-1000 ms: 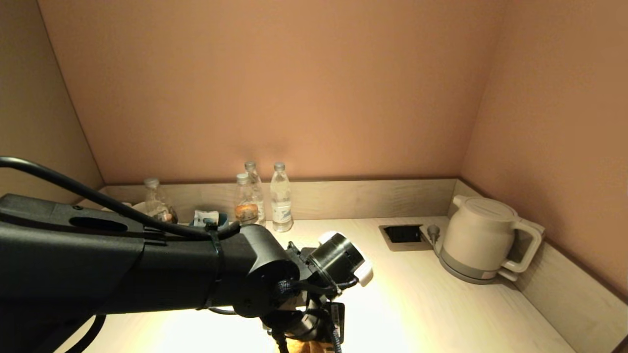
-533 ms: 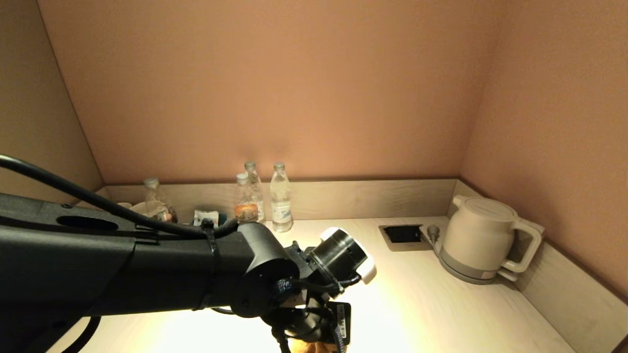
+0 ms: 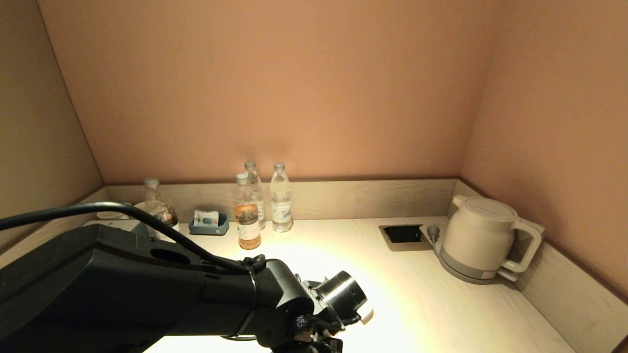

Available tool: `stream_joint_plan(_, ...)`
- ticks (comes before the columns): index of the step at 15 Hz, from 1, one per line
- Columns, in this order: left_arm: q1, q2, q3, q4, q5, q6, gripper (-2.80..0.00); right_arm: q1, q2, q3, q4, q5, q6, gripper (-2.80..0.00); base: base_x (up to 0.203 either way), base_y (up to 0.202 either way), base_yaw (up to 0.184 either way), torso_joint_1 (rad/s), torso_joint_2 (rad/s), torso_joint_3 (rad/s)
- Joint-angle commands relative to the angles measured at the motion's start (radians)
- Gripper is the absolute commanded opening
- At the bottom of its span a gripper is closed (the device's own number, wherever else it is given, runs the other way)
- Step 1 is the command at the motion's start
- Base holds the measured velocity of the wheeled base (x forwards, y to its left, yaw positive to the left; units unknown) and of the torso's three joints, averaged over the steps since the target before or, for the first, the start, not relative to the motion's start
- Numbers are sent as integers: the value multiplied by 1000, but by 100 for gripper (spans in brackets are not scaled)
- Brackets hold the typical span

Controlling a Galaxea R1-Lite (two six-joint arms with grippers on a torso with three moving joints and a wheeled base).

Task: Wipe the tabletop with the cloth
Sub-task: Sweep the stains on the table

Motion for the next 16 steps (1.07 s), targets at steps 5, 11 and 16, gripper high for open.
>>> stream_joint_plan(5, 1, 56, 0, 4, 5, -5, -280, 0, 1, 0, -1, 0, -1, -280, 0, 0, 0, 0, 0, 0)
stream_joint_plan(11, 60, 63, 56, 6, 122, -6, -280, 0, 1, 0, -1, 0, -1, -280, 0, 0, 0, 0, 0, 0)
stream_joint_plan(16, 150, 26, 132, 4, 126, -5, -280, 0, 1, 0, -1, 0, 1, -280, 0, 0, 0, 0, 0, 0)
